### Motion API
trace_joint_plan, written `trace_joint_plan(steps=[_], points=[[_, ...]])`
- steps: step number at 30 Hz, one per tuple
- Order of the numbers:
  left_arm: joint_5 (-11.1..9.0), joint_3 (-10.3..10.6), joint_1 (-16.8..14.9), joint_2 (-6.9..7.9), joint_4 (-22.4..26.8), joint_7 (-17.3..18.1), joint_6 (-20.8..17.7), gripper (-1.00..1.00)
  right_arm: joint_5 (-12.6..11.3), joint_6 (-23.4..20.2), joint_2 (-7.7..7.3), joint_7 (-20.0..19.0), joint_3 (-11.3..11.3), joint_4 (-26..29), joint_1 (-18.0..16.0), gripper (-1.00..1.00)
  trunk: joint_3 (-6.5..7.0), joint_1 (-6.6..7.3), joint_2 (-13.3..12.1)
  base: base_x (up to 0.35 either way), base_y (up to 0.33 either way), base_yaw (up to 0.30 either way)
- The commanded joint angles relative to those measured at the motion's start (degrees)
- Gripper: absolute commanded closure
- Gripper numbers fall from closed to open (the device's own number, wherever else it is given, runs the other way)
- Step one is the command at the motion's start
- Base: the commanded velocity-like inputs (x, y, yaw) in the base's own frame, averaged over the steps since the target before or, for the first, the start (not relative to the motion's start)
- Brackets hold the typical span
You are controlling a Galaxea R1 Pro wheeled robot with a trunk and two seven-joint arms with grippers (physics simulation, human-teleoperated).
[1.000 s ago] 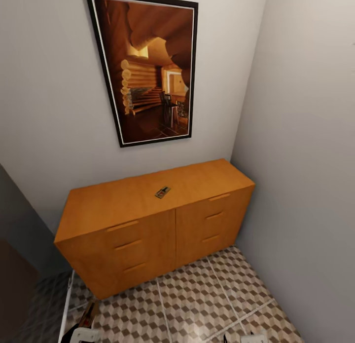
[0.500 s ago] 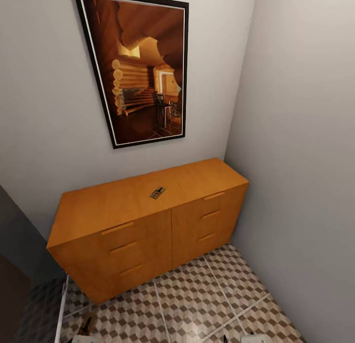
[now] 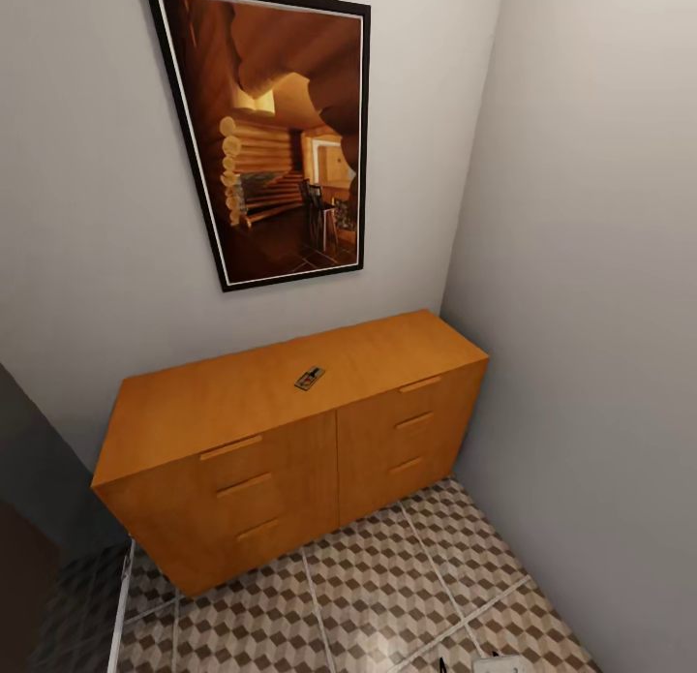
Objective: Take the four mousetraps from the cabinet in the bathroom and place them on the bathroom floor. Make sure all four end up on the same floor surface, and ensure that at least two of them are either under or directly next to the same bathroom sink.
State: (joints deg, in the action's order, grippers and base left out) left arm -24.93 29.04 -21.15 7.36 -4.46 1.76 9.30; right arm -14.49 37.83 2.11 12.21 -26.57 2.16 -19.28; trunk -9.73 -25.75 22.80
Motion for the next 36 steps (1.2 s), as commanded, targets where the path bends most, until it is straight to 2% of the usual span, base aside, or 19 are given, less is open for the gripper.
trace_joint_plan(steps=[1, 4, 7, 11, 13, 16, 19, 21, 25, 27, 32, 36], points=[[-0.5, 0.5, 0.3, 0.34, -0.2, 0.1, -0.9, 1.00, -0.4, 0.1, 0.04, 0.3, -0.5, -0.1, -0.1, -1.00, -0.11, -0.03, 0.1, 0.000, 0.000, 0.000], [-0.5, 0.5, 1.8, 1.20, -0.2, 0.1, -2.3, 1.00, -0.4, 0.1, 0.07, 0.3, -0.5, -0.1, -0.1, -1.00, -0.11, -0.03, 0.1, 0.000, 0.000, 0.000], [-0.5, 0.5, 3.8, 1.29, -0.2, 0.1, -2.7, 1.00, -0.4, 0.1, 0.04, 0.3, -0.5, -0.1, 0.0, -1.00, -0.11, -0.03, 0.1, 0.000, 0.000, 0.000], [-0.4, 0.5, 7.2, -0.09, -0.2, 0.2, -2.8, 1.00, -0.4, 0.1, 0.08, 0.3, -0.5, -0.1, 0.0, -1.00, -0.11, -0.03, 0.1, 0.000, 0.000, 0.000], [-0.4, 0.5, 9.0, -1.27, -0.2, 0.2, -2.8, 1.00, -0.4, 0.1, 0.08, 0.3, -0.5, -0.1, -0.1, -1.00, -0.11, -0.03, 0.1, 0.000, 0.000, 0.000], [-0.4, 0.5, 10.4, -2.64, -0.2, 0.2, -2.8, 1.00, -0.4, 0.1, 0.09, 0.3, -0.5, -0.1, 0.0, -1.00, -0.11, -0.03, 0.1, 0.000, 0.000, 0.000], [-0.4, 0.4, 10.9, -3.36, -0.1, 0.1, -2.7, 1.00, -0.4, 0.1, 0.09, 0.3, -0.5, -0.1, -0.1, -1.00, -0.11, -0.03, 0.1, 0.000, 0.000, 0.000], [-0.5, 0.4, 11.1, -4.67, 0.1, 0.0, -2.7, 1.00, -0.4, 0.1, 0.09, 0.3, -0.5, -0.1, -0.1, -1.00, -0.11, -0.03, 0.1, 0.000, 0.000, 0.000], [-1.3, 0.1, 11.1, -6.21, 0.3, 0.0, -2.6, 1.00, -0.4, 0.1, 0.09, 0.3, -0.5, -0.1, -0.1, -1.00, -0.11, -0.03, 0.1, 0.000, 0.000, 0.000], [-1.4, 0.1, 11.1, -6.60, 0.3, 0.0, -1.8, 1.00, -0.4, 0.1, 0.09, 0.3, -0.5, -0.1, -0.1, -1.00, -0.11, -0.03, 0.1, 0.000, 0.000, 0.000], [-1.6, 0.1, 11.1, -6.77, 0.1, 0.0, 4.7, 1.00, -0.4, 0.1, 0.09, 0.3, -0.5, -0.1, -0.1, -1.00, -0.11, -0.03, 0.1, 0.000, 0.000, 0.000], [-1.7, 0.1, 11.1, -6.68, 0.1, 0.1, 5.8, 1.00, -0.4, 0.1, 0.09, 0.3, -0.5, -0.1, -0.1, -1.00, -0.11, -0.03, 0.1, 0.000, 0.056, 0.000]])
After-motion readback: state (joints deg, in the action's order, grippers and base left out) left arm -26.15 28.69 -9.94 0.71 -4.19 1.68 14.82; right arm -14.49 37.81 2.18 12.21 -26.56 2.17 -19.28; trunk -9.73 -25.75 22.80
